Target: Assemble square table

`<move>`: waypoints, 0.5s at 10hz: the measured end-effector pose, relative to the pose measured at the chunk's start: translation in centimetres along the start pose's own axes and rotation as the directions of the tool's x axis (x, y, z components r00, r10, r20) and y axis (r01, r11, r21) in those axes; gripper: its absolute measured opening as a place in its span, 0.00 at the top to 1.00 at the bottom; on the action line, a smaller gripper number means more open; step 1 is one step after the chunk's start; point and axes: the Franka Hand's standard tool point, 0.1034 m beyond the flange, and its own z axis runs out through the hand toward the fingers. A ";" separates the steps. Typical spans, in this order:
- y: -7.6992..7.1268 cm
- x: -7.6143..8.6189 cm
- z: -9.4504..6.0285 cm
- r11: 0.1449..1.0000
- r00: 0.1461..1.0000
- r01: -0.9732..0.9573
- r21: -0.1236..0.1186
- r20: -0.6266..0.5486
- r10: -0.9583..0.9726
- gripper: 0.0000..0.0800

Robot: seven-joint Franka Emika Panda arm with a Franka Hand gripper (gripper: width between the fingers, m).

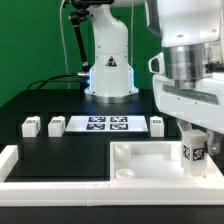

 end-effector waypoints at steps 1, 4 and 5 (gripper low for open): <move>0.0 0.0 -0.1 0.986 0.986 0.167 -0.011 0.001 -0.167 0.29; 0.0 0.0 -0.2 0.886 0.886 0.463 -0.017 0.005 -0.463 0.19; 0.0 0.0 -0.2 0.865 0.865 0.501 -0.016 0.006 -0.501 0.19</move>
Offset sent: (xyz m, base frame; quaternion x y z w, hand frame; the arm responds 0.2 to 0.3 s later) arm 0.0000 0.0000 0.0000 0.0000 0.0000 -0.1938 0.9810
